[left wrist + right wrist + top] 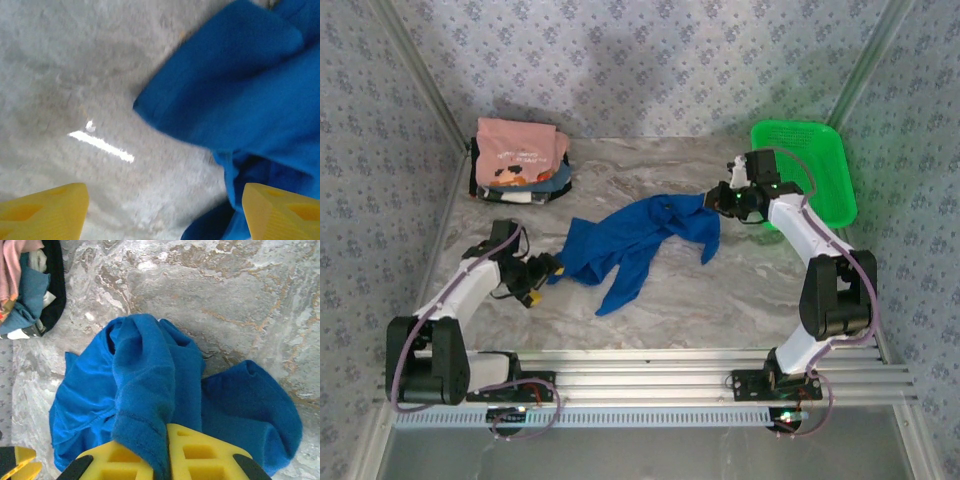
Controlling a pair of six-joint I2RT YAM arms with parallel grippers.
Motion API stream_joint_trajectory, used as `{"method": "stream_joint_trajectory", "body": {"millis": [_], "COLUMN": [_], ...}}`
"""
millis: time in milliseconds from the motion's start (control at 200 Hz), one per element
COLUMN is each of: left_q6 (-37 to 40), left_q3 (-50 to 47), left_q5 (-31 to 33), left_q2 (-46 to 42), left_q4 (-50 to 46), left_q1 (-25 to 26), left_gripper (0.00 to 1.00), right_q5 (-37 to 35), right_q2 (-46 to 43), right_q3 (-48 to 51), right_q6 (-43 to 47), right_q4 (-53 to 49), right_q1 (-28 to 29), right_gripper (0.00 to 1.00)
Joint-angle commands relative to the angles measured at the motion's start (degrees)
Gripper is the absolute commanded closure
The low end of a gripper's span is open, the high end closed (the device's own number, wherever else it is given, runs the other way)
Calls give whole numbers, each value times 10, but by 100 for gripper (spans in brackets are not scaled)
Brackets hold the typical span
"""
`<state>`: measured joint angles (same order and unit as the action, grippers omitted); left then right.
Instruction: Fold and stack the t-shirts
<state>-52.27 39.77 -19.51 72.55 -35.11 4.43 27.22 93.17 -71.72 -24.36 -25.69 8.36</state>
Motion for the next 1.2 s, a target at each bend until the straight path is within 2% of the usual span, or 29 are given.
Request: {"method": "stream_joint_trajectory", "body": {"millis": [0,455,835,1194], "left_q6": [-50,-85,-109,-113], "left_q3": [-10,-23,-16,30], "left_q5": [8,7,-8,-16], "left_q2": [28,103,163,192], "left_q4": [91,170,261,264], "left_q1": [-7,-11,-1,17], "left_gripper": [22,34,62,64], "right_q5": [-20,-18,-13,-15], "right_q2": [-22,-31,-32,-43], "right_q3": [11,28,61,82], "right_q6": [28,34,32,30], "right_q4": [-29,-36,-37,-28], "right_q1": [-6,-21,-32,-34], "right_gripper": [85,83,81,80]}}
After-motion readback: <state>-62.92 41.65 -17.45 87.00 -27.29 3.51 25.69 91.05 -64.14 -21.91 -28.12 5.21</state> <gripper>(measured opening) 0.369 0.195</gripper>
